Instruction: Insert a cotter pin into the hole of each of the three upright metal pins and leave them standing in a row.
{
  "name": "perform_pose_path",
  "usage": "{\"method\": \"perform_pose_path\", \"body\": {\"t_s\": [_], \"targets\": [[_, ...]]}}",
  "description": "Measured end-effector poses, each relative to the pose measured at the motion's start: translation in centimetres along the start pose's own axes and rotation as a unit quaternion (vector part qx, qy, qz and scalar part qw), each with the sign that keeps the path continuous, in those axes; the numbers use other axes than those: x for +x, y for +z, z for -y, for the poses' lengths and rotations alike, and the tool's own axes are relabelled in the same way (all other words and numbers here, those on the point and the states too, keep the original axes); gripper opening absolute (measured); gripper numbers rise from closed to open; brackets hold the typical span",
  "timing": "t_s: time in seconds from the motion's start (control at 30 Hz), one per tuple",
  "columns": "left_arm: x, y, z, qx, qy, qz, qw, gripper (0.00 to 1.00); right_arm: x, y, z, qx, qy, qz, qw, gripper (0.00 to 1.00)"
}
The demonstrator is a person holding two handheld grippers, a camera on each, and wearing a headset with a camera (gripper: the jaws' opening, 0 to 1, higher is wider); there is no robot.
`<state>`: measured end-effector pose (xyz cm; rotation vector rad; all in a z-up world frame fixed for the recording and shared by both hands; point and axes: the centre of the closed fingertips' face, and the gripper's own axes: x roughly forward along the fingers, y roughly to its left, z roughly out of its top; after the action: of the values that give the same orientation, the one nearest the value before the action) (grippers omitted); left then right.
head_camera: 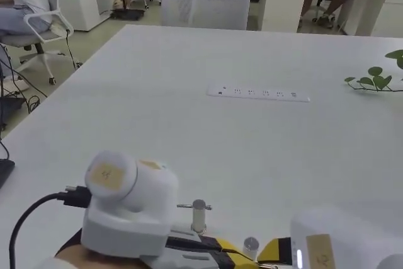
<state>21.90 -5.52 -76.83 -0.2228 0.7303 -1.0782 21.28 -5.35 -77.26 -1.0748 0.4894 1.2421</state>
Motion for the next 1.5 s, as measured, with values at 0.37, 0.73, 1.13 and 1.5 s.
{"method": "perform_pose_path", "body": {"t_s": [0.37, 0.73, 1.13, 1.5], "targets": [[0.0, -0.4, 0.2, -0.001, -0.002, -0.006, 1.0, 0.01, 0.3, -0.2, -0.1, -0.012, 0.002, -0.002, 0.9999, 0.11], [-0.2, -0.2, 0.1, 0.015, -0.005, -0.001, 0.9999, 0.01, -0.3, 0.1, 0.0, 0.042, 0.018, 0.028, 0.9986, 0.15], [-0.6, 0.1, 0.3, 0.065, -0.01, 0.005, 0.9978, 0.01, -1.8, -0.2, 0.6, 0.194, 0.071, 0.093, 0.9739, 0.16], [-1.1, 0.8, 0.9, 0.139, -0.027, 0.024, 0.9897, 0.01, -3.0, -0.9, 1.4, 0.285, 0.114, 0.146, 0.9403, 0.17]]}}
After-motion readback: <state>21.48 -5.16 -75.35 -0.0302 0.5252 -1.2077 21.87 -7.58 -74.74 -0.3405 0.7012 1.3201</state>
